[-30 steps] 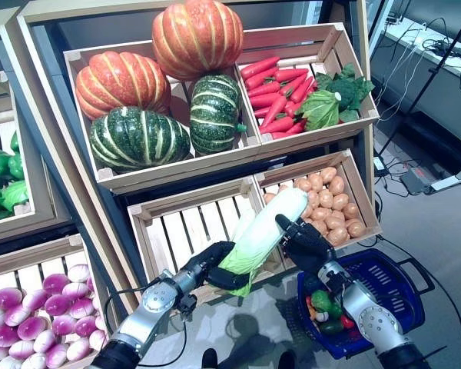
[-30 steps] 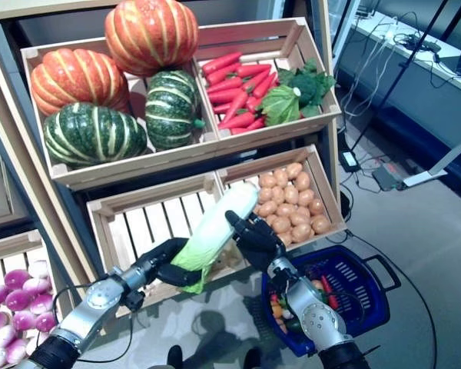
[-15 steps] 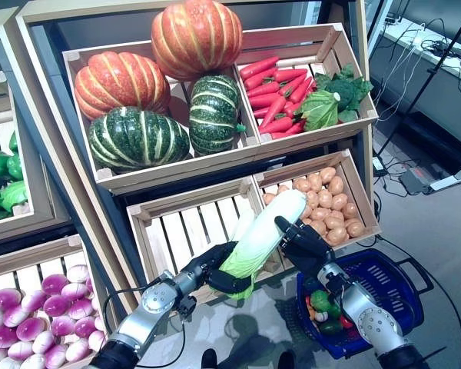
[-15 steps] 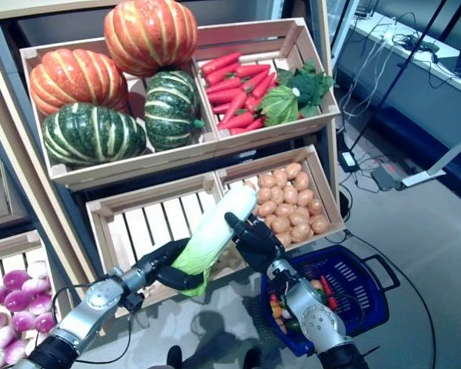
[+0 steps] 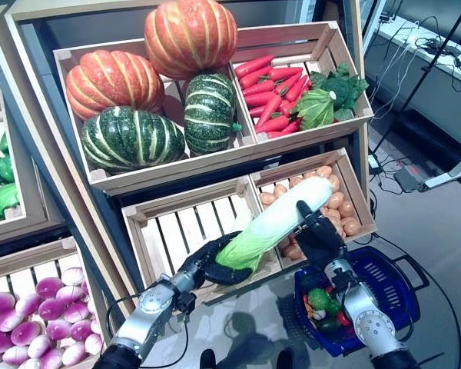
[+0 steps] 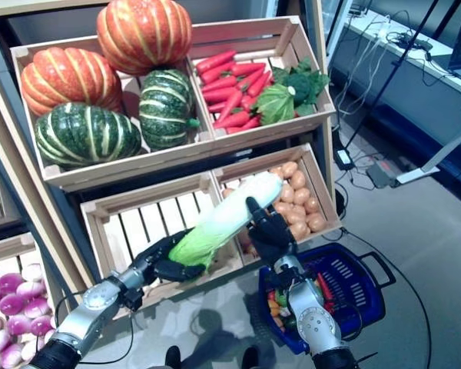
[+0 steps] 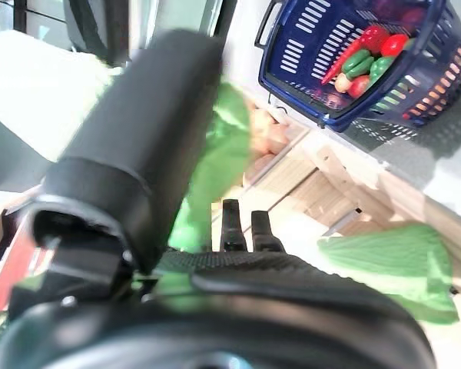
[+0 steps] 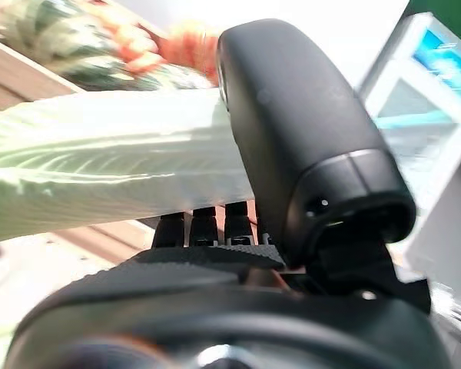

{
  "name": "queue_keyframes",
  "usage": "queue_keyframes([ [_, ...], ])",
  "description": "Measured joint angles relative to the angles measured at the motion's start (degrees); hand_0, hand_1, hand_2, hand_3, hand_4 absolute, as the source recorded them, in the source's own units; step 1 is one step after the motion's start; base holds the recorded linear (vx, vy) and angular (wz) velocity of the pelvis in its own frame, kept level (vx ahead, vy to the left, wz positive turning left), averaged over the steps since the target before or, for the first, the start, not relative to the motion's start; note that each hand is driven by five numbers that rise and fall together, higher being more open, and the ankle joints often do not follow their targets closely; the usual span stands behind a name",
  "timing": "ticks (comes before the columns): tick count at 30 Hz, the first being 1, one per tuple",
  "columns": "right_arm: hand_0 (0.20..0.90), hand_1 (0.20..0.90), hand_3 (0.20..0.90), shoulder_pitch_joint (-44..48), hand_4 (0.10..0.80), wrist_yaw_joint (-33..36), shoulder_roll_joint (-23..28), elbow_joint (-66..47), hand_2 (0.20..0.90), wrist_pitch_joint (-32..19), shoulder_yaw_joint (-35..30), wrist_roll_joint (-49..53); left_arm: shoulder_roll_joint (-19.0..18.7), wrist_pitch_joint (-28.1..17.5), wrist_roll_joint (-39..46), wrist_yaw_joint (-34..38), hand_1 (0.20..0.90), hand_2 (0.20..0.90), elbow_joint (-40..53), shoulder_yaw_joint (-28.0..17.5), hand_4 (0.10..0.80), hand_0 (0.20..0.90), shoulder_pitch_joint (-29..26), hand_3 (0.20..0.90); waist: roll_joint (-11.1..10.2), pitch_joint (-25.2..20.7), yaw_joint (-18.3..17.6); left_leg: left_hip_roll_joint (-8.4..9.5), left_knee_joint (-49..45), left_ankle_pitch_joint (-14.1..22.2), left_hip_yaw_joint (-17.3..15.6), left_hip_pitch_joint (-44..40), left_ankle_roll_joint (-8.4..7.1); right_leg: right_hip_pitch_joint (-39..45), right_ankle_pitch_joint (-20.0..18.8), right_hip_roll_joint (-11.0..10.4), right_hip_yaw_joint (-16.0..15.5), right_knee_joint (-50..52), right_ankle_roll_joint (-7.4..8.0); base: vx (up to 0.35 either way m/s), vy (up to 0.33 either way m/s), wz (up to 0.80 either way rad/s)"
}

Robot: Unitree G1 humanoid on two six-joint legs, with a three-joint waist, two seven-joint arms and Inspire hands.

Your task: Put vegetables into the basket

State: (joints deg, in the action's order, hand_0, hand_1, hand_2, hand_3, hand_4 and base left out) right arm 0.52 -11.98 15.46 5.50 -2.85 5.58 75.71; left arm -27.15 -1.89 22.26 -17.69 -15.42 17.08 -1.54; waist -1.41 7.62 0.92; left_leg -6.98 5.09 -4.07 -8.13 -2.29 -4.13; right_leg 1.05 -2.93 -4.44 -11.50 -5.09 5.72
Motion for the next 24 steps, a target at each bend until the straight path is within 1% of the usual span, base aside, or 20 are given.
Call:
queue_keyframes([
  [3, 0.300, 0.300, 0.300, -0.15, 0.400, 1.05, -0.70, 0.34, 0.300, -3.82, -4.93, 1.35, -0.09, 0.25, 0.05, -0.13, 0.900, 0.900, -0.17, -0.73, 0.800, 0.900, 1.39, 0.900, -0.09, -0.06, 0.02, 0.02, 0.00, -0.01, -0.12, 0.40, 0.00, -0.47, -0.13, 0.00, 0.18, 0.00, 0.02, 0.000, 0.000, 0.00],
  [4, 0.300, 0.300, 0.300, -0.14, 0.400, 1.88, -0.76, 1.14, 0.300, -5.76, -6.88, 1.37, -0.14, 0.39, 0.07, -0.16, 0.900, 0.900, -0.65, -0.75, 0.800, 0.900, 1.61, 0.900, -0.13, -0.08, 0.00, 0.02, 0.00, -0.01, -0.13, 0.47, 0.01, -0.54, -0.20, 0.01, 0.20, 0.00, 0.03, 0.000, 0.000, 0.00],
  [6, 0.300, 0.300, 0.300, -0.17, 0.400, 3.19, -0.89, 2.94, 0.300, -7.97, -10.24, 1.44, -0.14, 0.85, 0.27, -0.27, 0.900, 0.900, -0.75, -1.18, 0.800, 0.900, 2.08, 0.900, -0.18, -0.09, -0.17, 0.01, 0.00, 0.00, -0.21, 0.47, 0.01, -0.59, -0.20, 0.04, 0.26, 0.00, 0.03, 0.018, -0.010, -0.01],
  [9, 0.300, 0.300, 0.300, -0.35, 0.400, 4.63, -0.92, 5.63, 0.300, -10.13, -12.73, 1.81, -0.18, 1.02, 0.54, -0.27, 0.900, 0.900, -0.75, -1.95, 0.800, 0.900, 2.27, 0.900, -0.20, -0.09, -0.51, -0.02, 0.01, 0.00, -0.26, 0.47, 0.01, -0.62, -0.21, 0.09, 0.30, -0.02, 0.02, 0.000, 0.000, 0.00],
  [12, 0.300, 0.300, 0.300, -0.42, 0.400, 7.45, -0.92, 7.75, 0.300, -11.25, -13.10, 1.18, -0.21, 1.02, 0.64, -0.25, 0.900, 0.900, -0.75, -2.02, 0.800, 0.900, 2.32, 0.900, -0.24, -0.07, -1.43, 0.00, 0.01, 0.00, -0.32, 0.62, 0.01, -0.80, -0.23, 0.08, 0.37, -0.04, 0.05, 0.000, 0.000, 0.00],
  [15, 0.300, 0.300, 0.300, -0.94, 0.400, 12.18, -0.84, 10.01, 0.300, -12.35, -13.18, -1.21, -0.23, 1.03, 1.07, -0.03, 0.900, 0.900, -0.72, -2.42, 0.800, 0.900, 2.39, 0.900, -0.31, -0.04, -1.71, -0.04, 0.01, -0.02, -0.51, 1.33, 0.01, -1.66, -0.33, 0.10, 0.58, -0.18, 0.05, -0.026, -0.021, -0.02],
  [19, 0.300, 0.300, 0.300, -1.35, 0.400, 18.14, -0.63, 13.27, 0.300, -14.25, -13.25, -1.28, -0.49, 1.03, 1.35, 1.57, 0.900, 0.900, -0.18, -2.87, 0.800, 0.900, 2.24, 0.900, -0.50, 0.12, -1.74, -0.03, 0.00, -0.13, -0.62, 3.05, -0.02, -3.44, -0.74, 0.26, 1.08, -0.01, 0.00, -0.115, -0.049, -0.02],
  [22, 0.300, 0.300, 0.300, -1.07, 0.400, 21.23, -0.61, 15.12, 0.300, -15.61, -13.35, -1.24, -0.65, 1.00, 3.37, 2.42, 0.900, 0.900, -0.16, -3.85, 0.800, 0.900, 1.67, 0.900, -0.64, 2.37, -1.71, 0.00, -0.01, -0.27, -0.72, 3.30, 0.06, -3.78, -1.03, 0.26, 1.33, 0.01, -0.04, -0.151, -0.051, -0.04],
  [24, 0.300, 0.300, 0.300, -0.37, 0.400, 22.79, -0.60, 16.80, 0.300, -17.29, -13.64, -1.04, -1.01, 0.88, 3.39, 3.26, 0.900, 0.900, 0.57, -4.62, 0.800, 0.900, 0.42, 0.900, -0.77, 4.38, -1.65, 0.02, -0.02, -0.89, -0.60, 5.23, 0.09, -5.67, -1.59, 0.30, 1.30, 0.03, -0.23, -0.174, -0.053, 0.02],
])
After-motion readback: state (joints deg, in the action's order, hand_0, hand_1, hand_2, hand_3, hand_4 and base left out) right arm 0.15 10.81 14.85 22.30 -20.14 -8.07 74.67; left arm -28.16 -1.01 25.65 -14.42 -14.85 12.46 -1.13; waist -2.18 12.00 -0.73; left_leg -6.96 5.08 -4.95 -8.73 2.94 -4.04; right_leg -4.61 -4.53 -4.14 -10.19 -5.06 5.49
